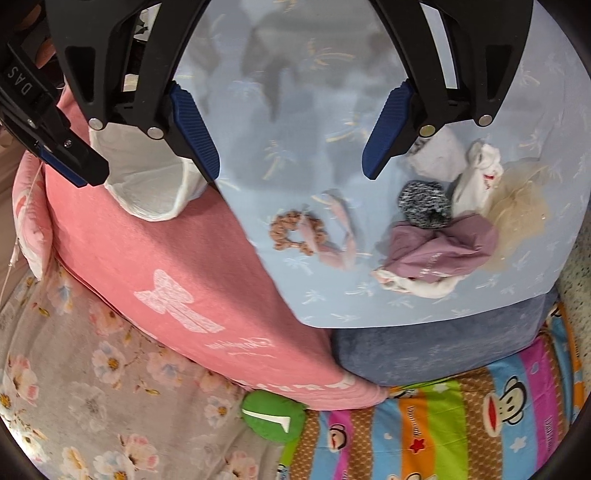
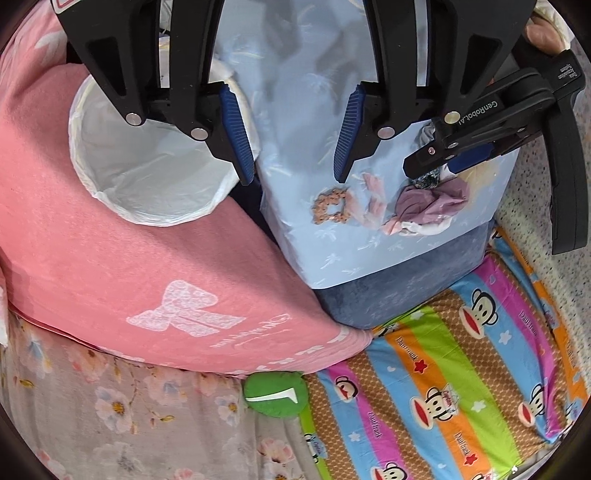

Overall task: Organize soft objects
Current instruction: 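Grasp the white sock with the left tool while the right tool grasps the grey sock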

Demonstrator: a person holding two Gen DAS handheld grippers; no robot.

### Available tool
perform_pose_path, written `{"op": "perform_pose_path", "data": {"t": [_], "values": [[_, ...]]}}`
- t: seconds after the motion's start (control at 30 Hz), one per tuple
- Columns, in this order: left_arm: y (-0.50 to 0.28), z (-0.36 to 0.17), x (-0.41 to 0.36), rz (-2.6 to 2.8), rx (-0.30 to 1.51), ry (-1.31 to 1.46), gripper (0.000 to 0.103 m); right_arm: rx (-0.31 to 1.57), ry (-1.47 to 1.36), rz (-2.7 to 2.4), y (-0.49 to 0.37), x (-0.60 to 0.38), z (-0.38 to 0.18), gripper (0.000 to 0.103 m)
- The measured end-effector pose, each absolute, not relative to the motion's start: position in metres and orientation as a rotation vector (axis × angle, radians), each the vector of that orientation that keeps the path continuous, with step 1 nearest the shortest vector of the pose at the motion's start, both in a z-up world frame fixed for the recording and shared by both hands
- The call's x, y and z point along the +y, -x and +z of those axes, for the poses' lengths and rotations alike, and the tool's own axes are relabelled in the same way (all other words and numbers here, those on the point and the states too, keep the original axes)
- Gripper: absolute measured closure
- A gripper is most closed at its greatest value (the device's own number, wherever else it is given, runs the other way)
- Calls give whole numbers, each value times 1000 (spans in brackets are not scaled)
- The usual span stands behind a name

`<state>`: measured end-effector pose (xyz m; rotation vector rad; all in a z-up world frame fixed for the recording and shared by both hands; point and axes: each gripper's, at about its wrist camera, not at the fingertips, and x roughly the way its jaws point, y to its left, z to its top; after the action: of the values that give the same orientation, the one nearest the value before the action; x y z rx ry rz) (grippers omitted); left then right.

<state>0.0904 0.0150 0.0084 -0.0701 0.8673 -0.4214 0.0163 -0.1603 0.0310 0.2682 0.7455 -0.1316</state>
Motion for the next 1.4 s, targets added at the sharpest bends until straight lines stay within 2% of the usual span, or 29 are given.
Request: {"op": "perform_pose_path", "data": {"t": [0.2, 0.4, 0.97, 1.4], "values": [[-94, 3, 45, -345, 862, 68, 19, 775, -236, -80, -29, -126, 24, 53], [-102, -5, 82, -279, 875, 99, 14, 809, -195, -24, -44, -86, 15, 45], [-120, -42, 178, -117, 957, 223, 14, 949, -128, 159, -91, 27, -46, 42], [-148, -61, 187, -136, 997, 258, 14, 1029, -126, 179, -129, 56, -84, 42]]}}
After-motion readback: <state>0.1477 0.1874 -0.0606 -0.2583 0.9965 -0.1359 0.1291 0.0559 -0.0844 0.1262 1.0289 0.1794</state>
